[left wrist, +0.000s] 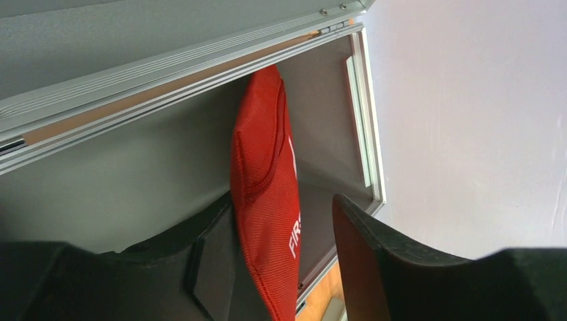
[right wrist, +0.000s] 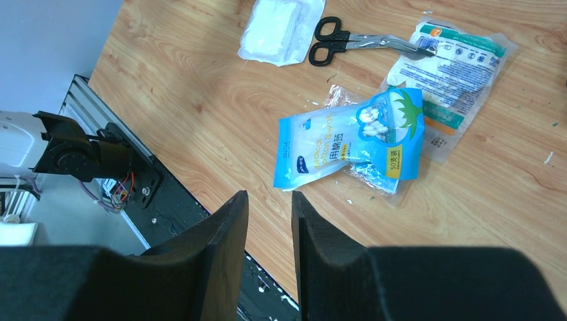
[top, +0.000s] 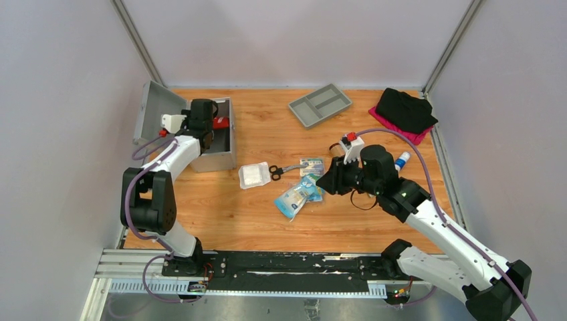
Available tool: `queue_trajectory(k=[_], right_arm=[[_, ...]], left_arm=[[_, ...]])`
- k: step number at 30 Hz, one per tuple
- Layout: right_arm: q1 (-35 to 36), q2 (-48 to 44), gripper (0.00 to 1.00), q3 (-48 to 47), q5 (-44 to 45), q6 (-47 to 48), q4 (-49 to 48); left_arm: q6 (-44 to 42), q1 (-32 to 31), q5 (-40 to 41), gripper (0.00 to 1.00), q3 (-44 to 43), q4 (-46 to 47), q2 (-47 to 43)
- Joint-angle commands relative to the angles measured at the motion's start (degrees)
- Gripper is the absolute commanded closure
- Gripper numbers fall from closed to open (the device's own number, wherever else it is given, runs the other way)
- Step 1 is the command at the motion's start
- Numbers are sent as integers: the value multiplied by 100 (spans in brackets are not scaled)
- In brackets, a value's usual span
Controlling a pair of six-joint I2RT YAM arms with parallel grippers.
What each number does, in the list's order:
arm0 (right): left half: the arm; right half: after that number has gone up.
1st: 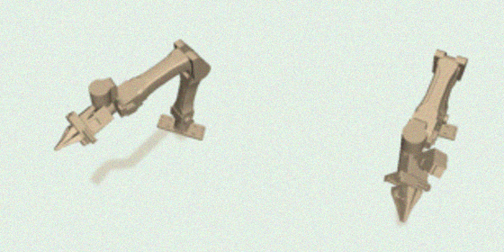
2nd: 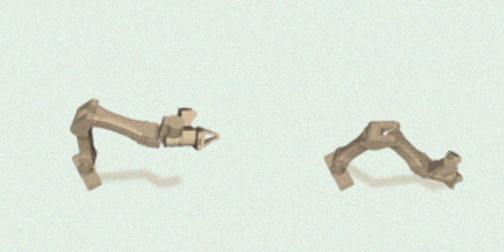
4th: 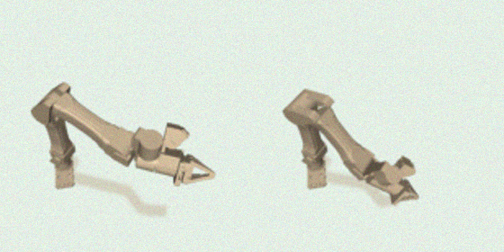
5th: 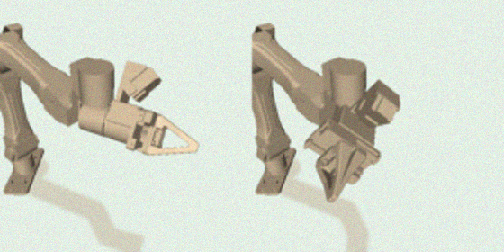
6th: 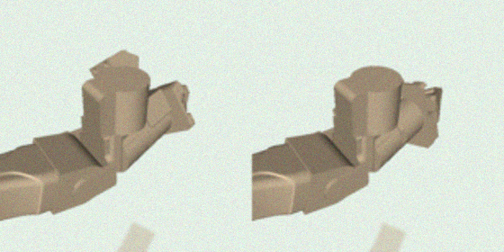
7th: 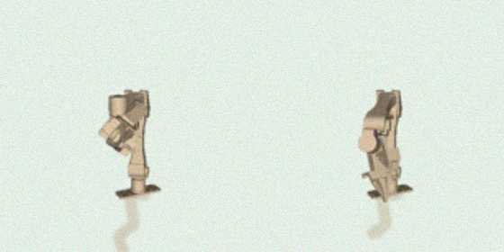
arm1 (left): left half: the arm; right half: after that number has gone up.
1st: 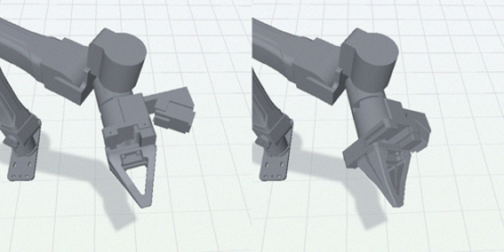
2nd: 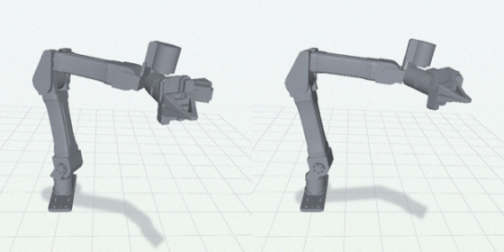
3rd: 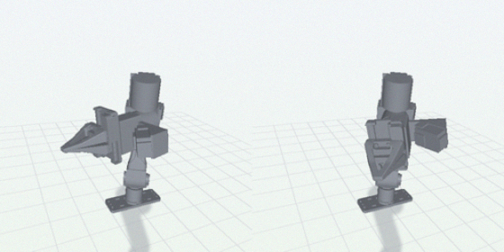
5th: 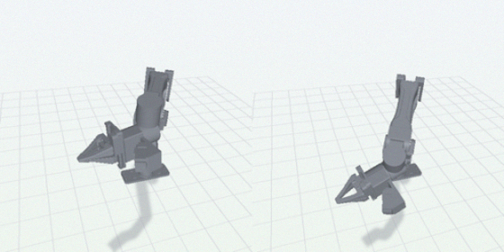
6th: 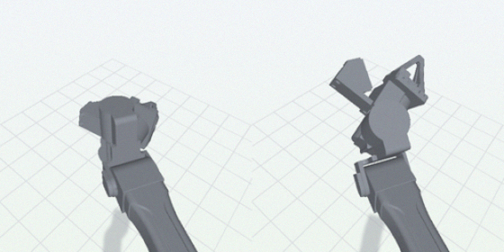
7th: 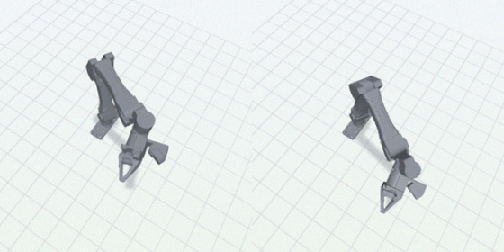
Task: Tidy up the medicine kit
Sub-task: Place the medicine pouch inside the medicine box.
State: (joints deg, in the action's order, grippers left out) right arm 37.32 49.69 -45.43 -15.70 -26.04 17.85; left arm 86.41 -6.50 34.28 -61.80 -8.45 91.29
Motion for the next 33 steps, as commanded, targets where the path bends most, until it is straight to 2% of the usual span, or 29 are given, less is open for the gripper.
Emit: queue_trajectory(k=[1, 3, 7, 10, 22, 27, 33], right_arm=[[-68, -21, 65, -177, -132, 106, 102], [-67, -13, 65, -164, -148, 115, 112], [-67, -2, 66, -138, -131, 114, 105], [-68, 24, 66, -155, -125, 109, 105], [-67, -121, 65, -68, 103, 96, 107], [-73, -157, 60, -117, 671, 26, 342], [-74, 41, 51, -445, 1552, -236, 1108]], left_arm=[[-266, 50, -51, 41, -57, -285, -180], [-365, 50, -110, 37, -101, -391, -261], [-386, 52, -114, 16, -253, -923, -431], [-401, 50, -122, 7, -220, -1091, -641], [-1171, 44, -274, 3, -265, -1472, -1468], [-2399, 43, -820, 0, -175, -1431, -1965], [-3531, 44, -1473, 0, -2, -1782, -2575]])
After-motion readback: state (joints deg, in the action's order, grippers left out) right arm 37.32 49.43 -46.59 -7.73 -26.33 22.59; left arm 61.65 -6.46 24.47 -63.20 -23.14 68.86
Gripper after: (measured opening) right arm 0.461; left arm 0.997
